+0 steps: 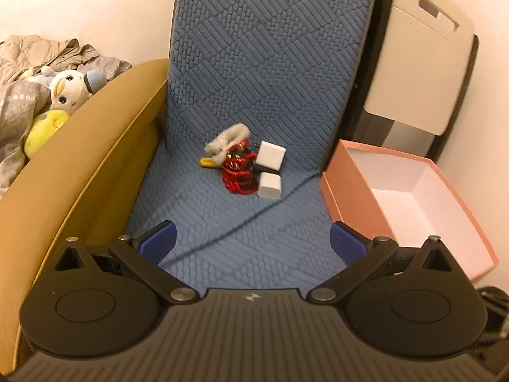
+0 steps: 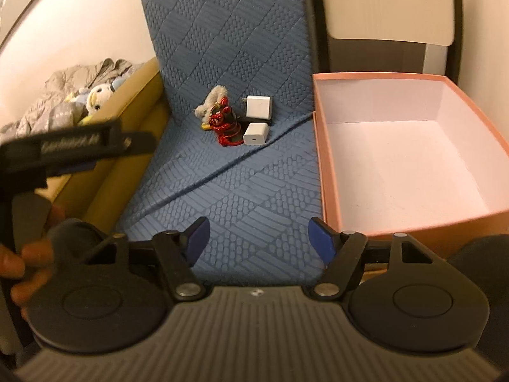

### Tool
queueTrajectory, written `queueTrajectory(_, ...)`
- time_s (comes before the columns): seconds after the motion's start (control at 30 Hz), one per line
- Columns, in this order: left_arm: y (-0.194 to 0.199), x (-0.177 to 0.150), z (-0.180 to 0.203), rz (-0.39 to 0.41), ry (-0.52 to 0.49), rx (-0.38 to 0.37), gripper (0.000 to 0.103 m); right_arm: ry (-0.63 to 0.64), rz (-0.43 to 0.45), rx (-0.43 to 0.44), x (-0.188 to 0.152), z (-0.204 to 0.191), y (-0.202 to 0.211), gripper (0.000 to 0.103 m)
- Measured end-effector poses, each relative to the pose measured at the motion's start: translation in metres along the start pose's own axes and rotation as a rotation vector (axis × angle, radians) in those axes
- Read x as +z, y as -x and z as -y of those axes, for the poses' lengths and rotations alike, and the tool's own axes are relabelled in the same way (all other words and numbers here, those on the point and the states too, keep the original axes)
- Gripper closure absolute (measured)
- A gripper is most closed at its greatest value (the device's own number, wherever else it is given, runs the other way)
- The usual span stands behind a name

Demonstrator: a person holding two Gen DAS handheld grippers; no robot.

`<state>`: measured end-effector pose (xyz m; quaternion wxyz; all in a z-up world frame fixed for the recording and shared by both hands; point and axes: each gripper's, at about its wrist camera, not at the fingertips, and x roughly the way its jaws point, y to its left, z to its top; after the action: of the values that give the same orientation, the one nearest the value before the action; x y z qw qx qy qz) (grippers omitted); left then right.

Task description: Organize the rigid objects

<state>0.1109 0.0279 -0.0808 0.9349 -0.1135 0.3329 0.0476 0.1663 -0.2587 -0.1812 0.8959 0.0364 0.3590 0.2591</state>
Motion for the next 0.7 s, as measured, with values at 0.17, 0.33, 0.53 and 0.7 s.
queueTrajectory(0.17, -0.029, 0.011, -0.004, 0.020, 0.006, -0.019, 0.000, -0.002, 0.000, 0.019, 0.007, -0.002, -0.027, 0.033)
queueTrajectory(0.33, -0.059, 0.021, -0.001, 0.030, -0.009, -0.038, 0.000, 0.009, 0.011, 0.010, 0.017, 0.001, -0.054, 0.034)
queueTrajectory(0.53, -0.098, 0.028, -0.006, -0.011, 0.071, -0.044, 0.000, 0.029, 0.029, 0.018, 0.030, 0.001, -0.083, 0.036)
queueTrajectory(0.7, -0.118, 0.030, -0.003, -0.011, 0.032, -0.003, 0.000, 0.028, 0.022, 0.047, 0.036, -0.001, -0.105, 0.038)
